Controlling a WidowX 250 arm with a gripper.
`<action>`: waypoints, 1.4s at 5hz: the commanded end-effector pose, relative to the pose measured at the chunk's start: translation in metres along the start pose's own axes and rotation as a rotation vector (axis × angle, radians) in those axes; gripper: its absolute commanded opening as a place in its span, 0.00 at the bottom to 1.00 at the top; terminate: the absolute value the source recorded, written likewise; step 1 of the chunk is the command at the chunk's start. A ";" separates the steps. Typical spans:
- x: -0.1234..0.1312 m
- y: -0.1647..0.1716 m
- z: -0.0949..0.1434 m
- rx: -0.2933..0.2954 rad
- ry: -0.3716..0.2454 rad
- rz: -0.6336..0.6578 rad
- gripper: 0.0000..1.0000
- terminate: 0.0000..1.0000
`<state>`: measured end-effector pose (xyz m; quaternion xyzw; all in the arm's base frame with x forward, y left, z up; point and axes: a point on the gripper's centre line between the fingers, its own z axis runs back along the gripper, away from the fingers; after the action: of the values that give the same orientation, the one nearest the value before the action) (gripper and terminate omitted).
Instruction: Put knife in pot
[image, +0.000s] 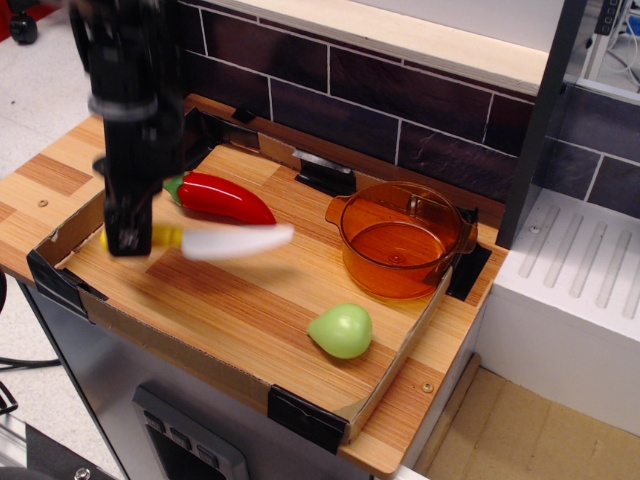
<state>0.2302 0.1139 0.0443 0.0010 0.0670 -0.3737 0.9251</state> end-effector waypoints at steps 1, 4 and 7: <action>0.023 0.003 0.062 -0.034 -0.119 0.090 0.00 0.00; 0.120 -0.031 0.046 -0.078 -0.065 0.162 0.00 0.00; 0.154 -0.042 0.022 -0.024 -0.063 0.181 0.00 0.00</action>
<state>0.3053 -0.0407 0.0385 -0.0208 0.0632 -0.2896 0.9548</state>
